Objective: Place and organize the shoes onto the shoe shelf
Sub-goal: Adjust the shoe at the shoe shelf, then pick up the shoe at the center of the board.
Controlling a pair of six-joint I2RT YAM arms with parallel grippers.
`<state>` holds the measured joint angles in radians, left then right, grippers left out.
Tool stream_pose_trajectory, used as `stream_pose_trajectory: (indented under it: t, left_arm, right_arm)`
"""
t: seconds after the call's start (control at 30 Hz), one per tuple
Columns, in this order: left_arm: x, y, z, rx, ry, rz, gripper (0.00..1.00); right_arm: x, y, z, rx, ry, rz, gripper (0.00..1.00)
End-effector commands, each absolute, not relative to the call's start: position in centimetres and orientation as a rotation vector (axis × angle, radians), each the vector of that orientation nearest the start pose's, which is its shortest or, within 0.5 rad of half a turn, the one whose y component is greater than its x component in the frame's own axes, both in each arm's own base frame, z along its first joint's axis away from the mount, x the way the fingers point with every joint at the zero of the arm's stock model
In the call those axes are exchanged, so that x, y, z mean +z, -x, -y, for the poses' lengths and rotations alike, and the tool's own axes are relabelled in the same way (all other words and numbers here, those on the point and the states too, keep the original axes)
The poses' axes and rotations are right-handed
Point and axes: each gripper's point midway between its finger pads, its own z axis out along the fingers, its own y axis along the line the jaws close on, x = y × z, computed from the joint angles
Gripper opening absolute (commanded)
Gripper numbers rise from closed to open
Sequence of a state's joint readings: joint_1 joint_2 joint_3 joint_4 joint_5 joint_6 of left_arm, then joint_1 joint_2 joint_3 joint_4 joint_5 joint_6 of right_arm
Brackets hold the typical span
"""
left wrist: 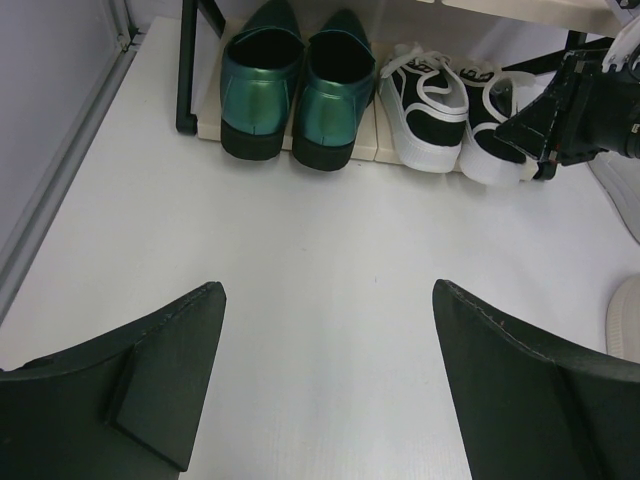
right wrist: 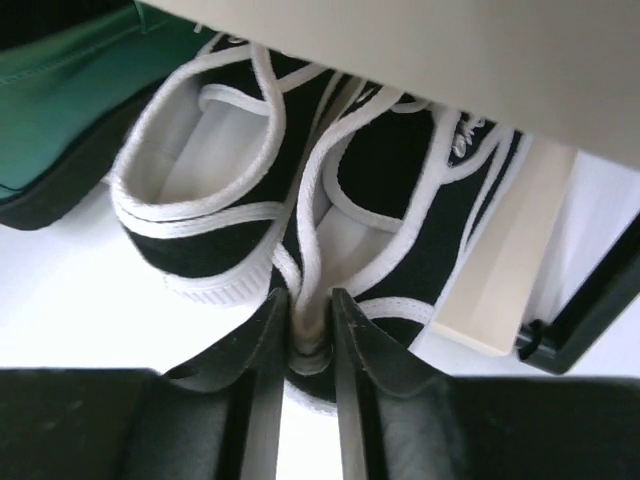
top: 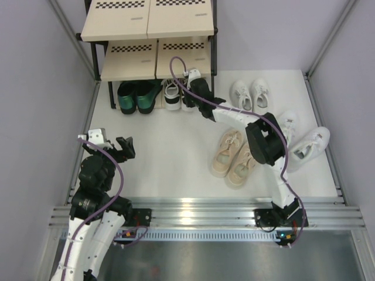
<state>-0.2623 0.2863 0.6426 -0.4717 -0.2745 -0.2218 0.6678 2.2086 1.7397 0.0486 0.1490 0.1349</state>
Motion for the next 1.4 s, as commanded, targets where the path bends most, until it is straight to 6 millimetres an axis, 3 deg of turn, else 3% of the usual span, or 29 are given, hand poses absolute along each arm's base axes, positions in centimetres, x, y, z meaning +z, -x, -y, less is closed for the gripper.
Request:
stream_pose_trajectory:
  t: [0.0, 0.07, 0.23, 0.27, 0.33, 0.4, 0.43, 0.47, 0.5, 0.53, 0.57, 0.63, 0.67, 0.7, 0.73, 0.77, 0.8, 0.87, 0.93, 1.17, 1.37]
  left_arm:
    - [26.5, -21.9, 1.8, -0.132, 0.167, -1.657, 0.90]
    - [26.4, -21.9, 1.9, -0.132, 0.165, -1.662, 0.90]
    - [26.5, -21.9, 1.9, -0.135, 0.163, -1.659, 0.90]
    - [26.5, -21.9, 1.9, -0.136, 0.164, -1.659, 0.90]
    - [26.4, -21.9, 2.0, -0.141, 0.160, -1.661, 0.90]
    - [26.5, -21.9, 2.2, -0.152, 0.154, -1.661, 0.90]
    - [26.6, -21.9, 2.3, -0.157, 0.151, -1.660, 0.90]
    - [26.6, -21.9, 2.4, -0.161, 0.146, -1.662, 0.91]
    - [26.6, -21.9, 2.6, -0.170, 0.141, -1.665, 0.91]
    - [26.7, -21.9, 3.0, -0.191, 0.128, -1.667, 0.91]
    - [26.8, -21.8, 3.3, -0.219, 0.138, -1.664, 0.92]
    - [26.7, -21.7, 4.2, -0.276, 0.133, -1.681, 0.94]
    - [26.6, -21.7, 4.6, -0.319, 0.158, -1.692, 0.95]
    - [26.4, -21.6, 5.0, -0.349, 0.164, -1.706, 0.96]
    - [26.3, -21.5, 5.4, -0.385, 0.174, -1.714, 0.98]
    - [25.9, -21.4, 5.8, -0.414, 0.185, -1.728, 0.98]
    - [25.7, -21.3, 6.2, -0.455, 0.209, -1.736, 0.98]
    - [25.3, -21.1, 7.0, -0.509, 0.217, -1.752, 0.98]
    - [25.2, -20.9, 7.6, -0.561, 0.227, -1.760, 0.98]
    - [25.4, -19.7, 10.4, -0.754, 0.196, -1.797, 0.98]
    - [24.9, -19.0, 11.9, -0.883, 0.229, -1.839, 0.98]
  right_arm:
    - [16.6, -50.3, -40.4, 0.467, 0.453, -1.879, 0.27]
    - [16.6, -50.3, -40.2, 0.453, 0.456, -1.879, 0.39]
    - [17.2, -49.8, -39.1, 0.407, 0.480, -1.862, 0.54]
    - [18.5, -49.5, -38.8, 0.407, 0.480, -1.841, 0.58]
    - [18.6, -48.9, -38.2, 0.390, 0.508, -1.837, 0.61]
    - [20.2, -48.1, -37.5, 0.381, 0.524, -1.820, 0.68]
    - [19.8, -47.5, -37.1, 0.366, 0.557, -1.827, 0.72]
    - [21.5, -46.9, -36.4, 0.371, 0.557, -1.808, 0.74]
    - [21.7, -46.3, -36.2, 0.358, 0.600, -1.797, 0.76]
    - [20.9, -45.5, -35.5, 0.331, 0.656, -1.808, 0.79]
    - [22.4, -44.3, -35.3, 0.356, 0.695, -1.779, 0.82]
    - [21.1, -41.3, -35.3, 0.418, 0.881, -1.779, 0.92]
    - [22.8, -39.9, -34.9, 0.455, 0.939, -1.732, 0.94]
    - [22.1, -38.4, -34.2, 0.481, 1.023, -1.750, 0.97]
    - [21.9, -36.2, -34.5, 0.557, 1.179, -1.689, 0.99]
    - [23.0, -34.6, -34.0, 0.596, 1.243, -1.652, 0.99]
    - [22.2, -33.4, -32.9, 0.618, 1.309, -1.652, 0.99]
    - [23.9, -30.8, -32.3, 0.731, 1.367, -1.569, 0.99]
    - [23.6, -29.4, -30.6, 0.796, 1.402, -1.575, 0.99]
    - [24.8, -27.1, -24.8, 0.810, 1.339, -1.629, 1.00]
    - [23.6, -24.9, -21.2, 0.770, 1.329, -1.671, 0.99]
